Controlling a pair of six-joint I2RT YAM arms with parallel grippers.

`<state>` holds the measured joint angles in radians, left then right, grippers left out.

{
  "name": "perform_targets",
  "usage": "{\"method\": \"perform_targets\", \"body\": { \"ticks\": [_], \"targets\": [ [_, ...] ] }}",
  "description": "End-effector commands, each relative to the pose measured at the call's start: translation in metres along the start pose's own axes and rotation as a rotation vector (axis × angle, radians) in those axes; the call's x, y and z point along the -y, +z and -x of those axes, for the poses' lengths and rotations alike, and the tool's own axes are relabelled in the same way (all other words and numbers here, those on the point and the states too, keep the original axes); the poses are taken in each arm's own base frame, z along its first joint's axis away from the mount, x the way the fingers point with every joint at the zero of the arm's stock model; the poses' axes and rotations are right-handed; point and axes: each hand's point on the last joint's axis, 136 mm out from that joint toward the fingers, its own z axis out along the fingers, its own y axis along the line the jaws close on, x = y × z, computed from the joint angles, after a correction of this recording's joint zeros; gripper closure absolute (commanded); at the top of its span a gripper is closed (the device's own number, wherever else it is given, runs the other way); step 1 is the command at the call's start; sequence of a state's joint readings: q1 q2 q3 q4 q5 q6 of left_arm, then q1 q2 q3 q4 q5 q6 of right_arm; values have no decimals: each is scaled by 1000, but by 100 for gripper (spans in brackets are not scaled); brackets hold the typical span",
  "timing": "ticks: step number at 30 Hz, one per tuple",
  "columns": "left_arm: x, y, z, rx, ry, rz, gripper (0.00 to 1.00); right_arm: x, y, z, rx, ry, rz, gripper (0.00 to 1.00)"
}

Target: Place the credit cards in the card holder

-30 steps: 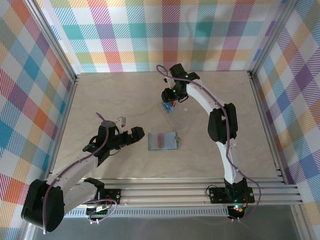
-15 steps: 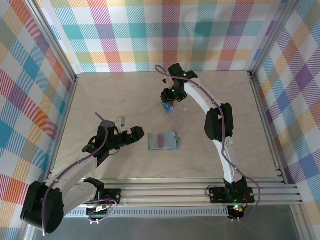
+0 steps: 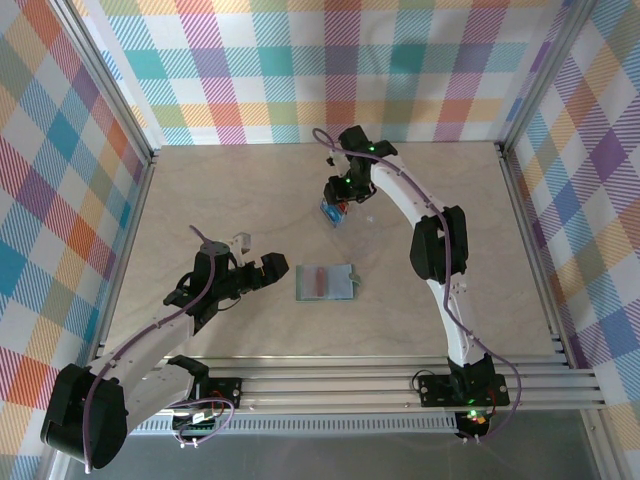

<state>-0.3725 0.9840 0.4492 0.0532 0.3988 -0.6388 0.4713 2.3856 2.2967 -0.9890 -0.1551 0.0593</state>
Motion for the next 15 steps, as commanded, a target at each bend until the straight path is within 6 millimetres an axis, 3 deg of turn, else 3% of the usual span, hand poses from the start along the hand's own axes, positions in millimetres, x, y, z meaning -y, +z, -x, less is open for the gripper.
{"method": "perform_targets", "body": {
  "ticks": [1,15],
  "targets": [
    [2,-3,1,10,11,-1,0,-11,-29,13,52,-10,35,59],
    [2,-2,0,8,8,1,0,-10,-39,17,72,4,49,66]
  ]
}}
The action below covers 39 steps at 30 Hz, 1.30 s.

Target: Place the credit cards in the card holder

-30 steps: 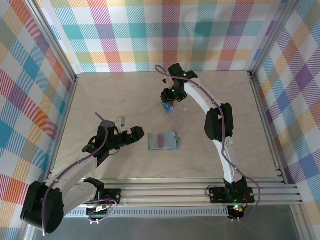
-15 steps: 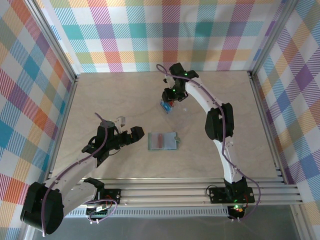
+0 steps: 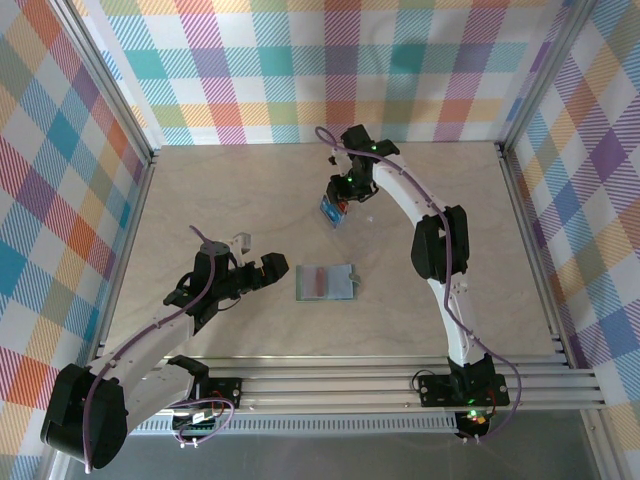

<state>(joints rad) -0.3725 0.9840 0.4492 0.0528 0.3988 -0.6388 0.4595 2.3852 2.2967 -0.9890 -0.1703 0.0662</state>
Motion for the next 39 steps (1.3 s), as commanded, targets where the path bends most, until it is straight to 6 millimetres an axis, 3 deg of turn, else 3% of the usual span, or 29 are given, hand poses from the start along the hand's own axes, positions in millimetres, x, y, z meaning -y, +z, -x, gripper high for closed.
{"method": "perform_targets", "body": {
  "ticks": [1,17,31,39],
  "targets": [
    [2,-2,0,8,8,0,0,-15,-39,16,72,-13,43,66],
    [2,-2,0,6,8,0,0,-13,-46,19,82,15,81,66],
    [1,-1,0,3,6,3,0,-8,-50,20,89,26,55,74],
    [2,-1,0,0,4,1,0,1,-51,19,94,41,3,86]
  ]
}}
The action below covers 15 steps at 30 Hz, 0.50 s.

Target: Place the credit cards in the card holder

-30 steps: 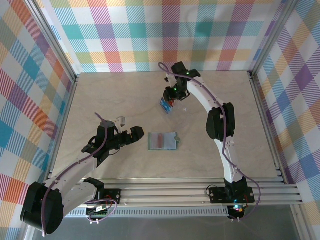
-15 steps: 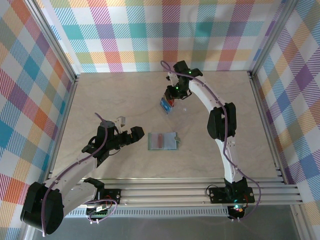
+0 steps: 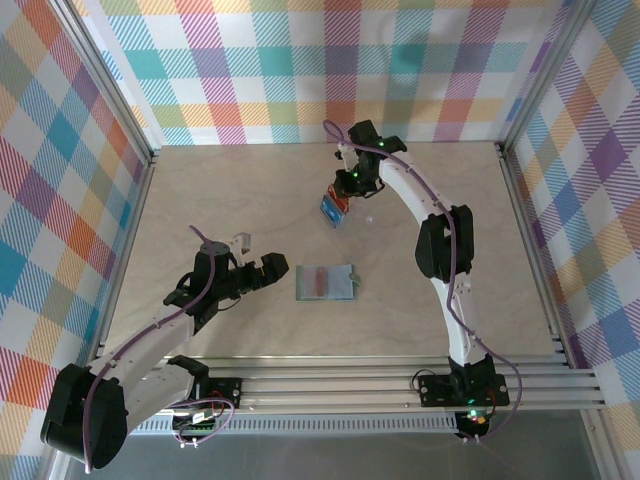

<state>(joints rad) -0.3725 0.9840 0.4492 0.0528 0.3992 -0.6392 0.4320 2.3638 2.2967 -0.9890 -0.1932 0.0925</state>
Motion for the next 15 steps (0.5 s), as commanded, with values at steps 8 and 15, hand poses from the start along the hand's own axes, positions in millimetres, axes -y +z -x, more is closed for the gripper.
{"method": "perform_targets", "body": {
  "ticks": [8,15],
  "targets": [
    [-1,1,-1,-5,3,8,0,16,-23,6,56,20,-118,98],
    [-1,1,-1,-6,3,8,0,39,-22,0,86,79,-237,100]
  ]
}}
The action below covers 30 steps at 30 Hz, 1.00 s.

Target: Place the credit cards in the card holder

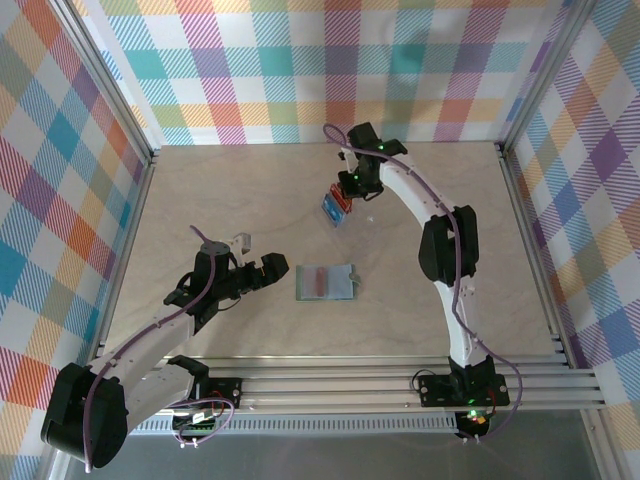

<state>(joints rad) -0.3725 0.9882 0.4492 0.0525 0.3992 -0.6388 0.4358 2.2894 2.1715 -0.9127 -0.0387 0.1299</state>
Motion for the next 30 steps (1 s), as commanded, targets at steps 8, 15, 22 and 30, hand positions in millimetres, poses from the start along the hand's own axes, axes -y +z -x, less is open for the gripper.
{"method": "perform_targets", "body": {
  "ticks": [8,15,22,30],
  "targets": [
    [0,1,-1,-4,3,7,0,38,-19,-6,81,128,-196,100],
    [0,1,-1,-4,4,8,0,44,-23,-15,111,189,-223,100],
    [-1,1,-1,-6,4,10,0,28,-28,-17,138,193,-183,99],
    [0,1,-1,-6,4,9,0,30,-28,-18,147,193,-246,96]
  ]
}}
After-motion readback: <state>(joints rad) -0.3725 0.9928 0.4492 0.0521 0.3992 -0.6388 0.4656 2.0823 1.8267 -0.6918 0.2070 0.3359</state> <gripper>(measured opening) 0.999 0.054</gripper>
